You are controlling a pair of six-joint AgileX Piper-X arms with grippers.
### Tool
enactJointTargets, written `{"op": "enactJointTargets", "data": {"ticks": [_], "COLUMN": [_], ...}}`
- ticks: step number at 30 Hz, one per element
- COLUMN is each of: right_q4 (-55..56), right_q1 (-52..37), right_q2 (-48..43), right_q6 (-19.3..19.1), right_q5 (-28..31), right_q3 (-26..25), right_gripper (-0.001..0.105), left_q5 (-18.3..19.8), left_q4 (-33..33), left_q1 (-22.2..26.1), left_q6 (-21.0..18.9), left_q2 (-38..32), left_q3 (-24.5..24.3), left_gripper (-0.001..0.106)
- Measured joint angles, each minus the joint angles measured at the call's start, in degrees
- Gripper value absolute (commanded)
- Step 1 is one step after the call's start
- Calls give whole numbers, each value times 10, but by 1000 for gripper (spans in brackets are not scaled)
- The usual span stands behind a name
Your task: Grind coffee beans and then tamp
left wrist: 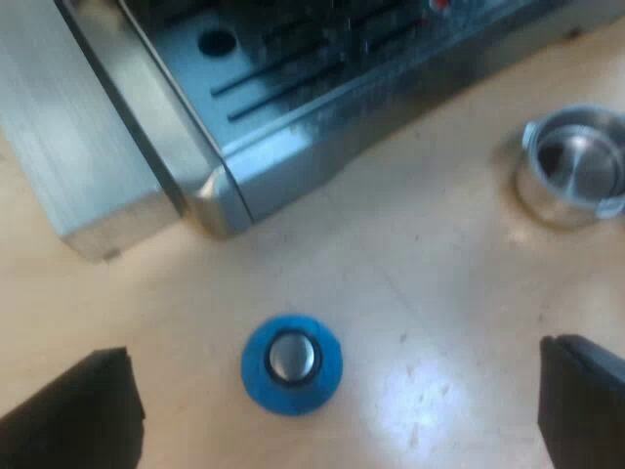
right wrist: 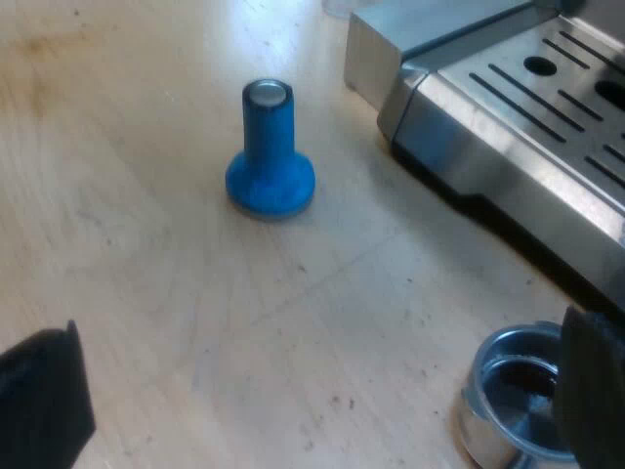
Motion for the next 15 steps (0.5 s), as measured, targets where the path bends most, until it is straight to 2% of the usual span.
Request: {"op": "enactJointTargets", "data": {"ticks": [15], "right_q4": [-5], "right_q1": [0], "right_q2": [0], "right_q6": [-3], "right_q5": [-21], "right_q3": [4], "right_gripper": [100], "left_q5": [1], "left_q4": [-12], "left_q1": [0], "left_q6": [2], "left_q2": [177], "left_q3": [14], "left_gripper": [84]}}
